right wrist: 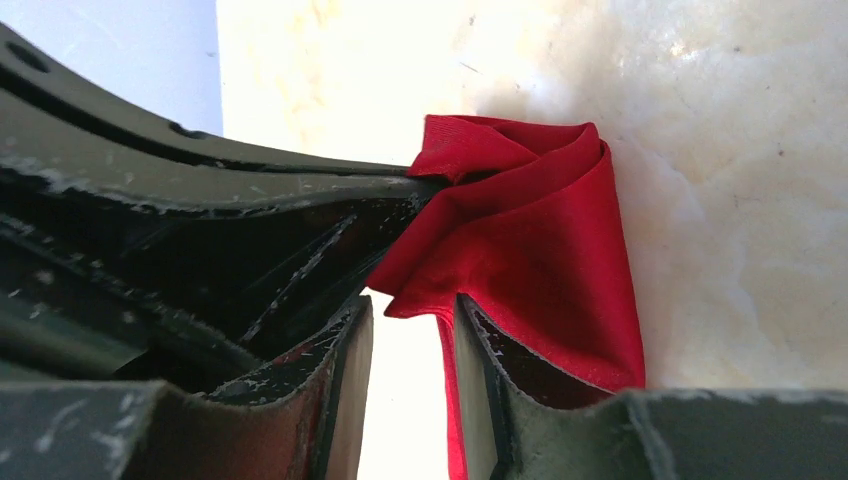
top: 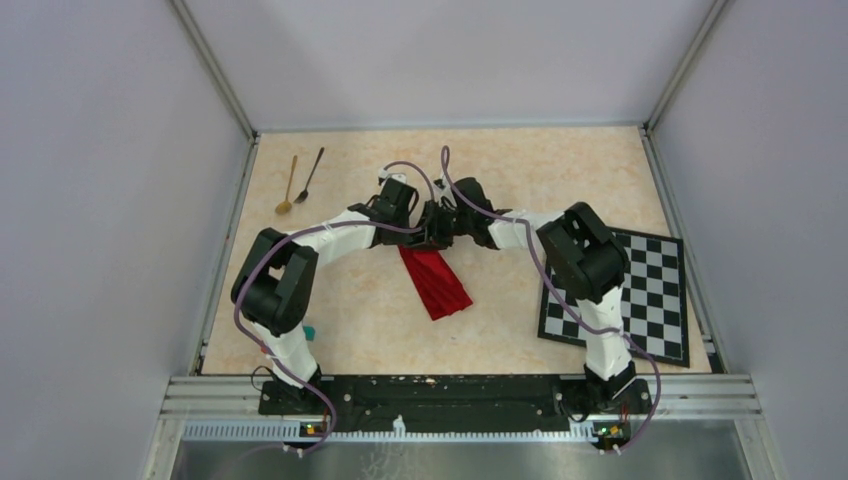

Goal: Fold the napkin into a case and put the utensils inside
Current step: Stuff the top corner of the smaller-rectangle-folded napkin into the folded napkin.

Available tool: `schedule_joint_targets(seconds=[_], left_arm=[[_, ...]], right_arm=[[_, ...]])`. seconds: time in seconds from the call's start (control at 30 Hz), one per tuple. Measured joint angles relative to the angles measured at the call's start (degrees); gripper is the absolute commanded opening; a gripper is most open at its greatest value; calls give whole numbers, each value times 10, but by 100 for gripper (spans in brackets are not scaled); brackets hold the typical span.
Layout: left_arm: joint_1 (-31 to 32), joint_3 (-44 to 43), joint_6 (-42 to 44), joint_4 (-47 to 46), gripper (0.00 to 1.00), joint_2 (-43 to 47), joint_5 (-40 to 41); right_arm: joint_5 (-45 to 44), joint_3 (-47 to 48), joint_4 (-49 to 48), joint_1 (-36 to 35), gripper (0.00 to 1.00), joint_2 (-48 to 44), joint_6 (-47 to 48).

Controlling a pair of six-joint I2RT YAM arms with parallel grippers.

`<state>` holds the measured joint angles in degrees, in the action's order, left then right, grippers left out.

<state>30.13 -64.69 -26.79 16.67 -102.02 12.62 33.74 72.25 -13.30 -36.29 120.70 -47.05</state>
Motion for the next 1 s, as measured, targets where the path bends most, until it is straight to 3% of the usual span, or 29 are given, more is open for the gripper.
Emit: schedule_joint_targets(seconds=[0.13, 0.37, 0.47, 0.63, 1.0], left_arm=[[-3, 0, 1, 0, 0, 1, 2], [-3, 4, 2, 0, 0, 1, -1], [-3, 4, 1, 0, 0, 2, -2], [-3, 5, 1, -1, 0, 2, -10], [-6, 20, -1, -21, 0, 8, -17]], right_arm=[[1, -6, -10, 2, 35, -11, -1], [10, -6, -33, 4, 11, -12, -21], [18, -6, -50, 4, 5, -6, -33], [26, -5, -81, 3, 0, 25, -63], [-11, 30, -67, 2, 1, 71, -86]])
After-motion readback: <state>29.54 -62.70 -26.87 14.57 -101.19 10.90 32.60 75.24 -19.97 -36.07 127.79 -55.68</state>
